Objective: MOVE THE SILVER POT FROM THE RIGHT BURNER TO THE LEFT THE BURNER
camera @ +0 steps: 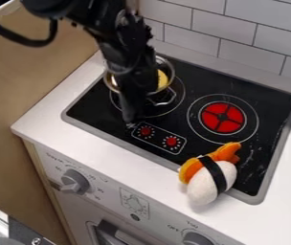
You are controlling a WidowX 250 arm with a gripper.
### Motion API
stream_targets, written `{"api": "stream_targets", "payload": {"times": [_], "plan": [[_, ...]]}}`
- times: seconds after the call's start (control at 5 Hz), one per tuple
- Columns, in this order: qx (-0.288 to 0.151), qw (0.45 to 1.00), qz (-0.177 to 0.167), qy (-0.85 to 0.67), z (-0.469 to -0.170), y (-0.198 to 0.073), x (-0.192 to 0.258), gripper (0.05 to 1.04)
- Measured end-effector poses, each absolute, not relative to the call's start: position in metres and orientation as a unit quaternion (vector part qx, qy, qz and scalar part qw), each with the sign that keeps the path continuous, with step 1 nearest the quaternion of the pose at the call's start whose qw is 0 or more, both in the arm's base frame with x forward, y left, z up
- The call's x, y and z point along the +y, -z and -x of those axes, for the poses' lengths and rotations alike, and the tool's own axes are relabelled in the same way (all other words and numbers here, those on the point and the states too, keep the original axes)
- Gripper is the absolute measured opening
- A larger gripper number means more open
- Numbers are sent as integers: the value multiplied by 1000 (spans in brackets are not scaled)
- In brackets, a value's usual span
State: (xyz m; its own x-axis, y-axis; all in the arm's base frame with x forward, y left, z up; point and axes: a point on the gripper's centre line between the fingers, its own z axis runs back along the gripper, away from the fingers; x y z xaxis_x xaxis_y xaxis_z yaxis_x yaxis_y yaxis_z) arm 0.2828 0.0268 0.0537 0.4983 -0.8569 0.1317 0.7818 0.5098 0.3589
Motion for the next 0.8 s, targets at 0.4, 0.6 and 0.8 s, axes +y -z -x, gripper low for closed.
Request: {"api": "stream_targets", "payload": {"times": [0.4, 0.6, 0.8], "plan": [[-130, 866, -113, 469, -279, -65, 20, 995], [-118, 870, -107, 467, -279, -75, 16, 998], [-92, 878, -90, 461, -276, -85, 16, 998]]}}
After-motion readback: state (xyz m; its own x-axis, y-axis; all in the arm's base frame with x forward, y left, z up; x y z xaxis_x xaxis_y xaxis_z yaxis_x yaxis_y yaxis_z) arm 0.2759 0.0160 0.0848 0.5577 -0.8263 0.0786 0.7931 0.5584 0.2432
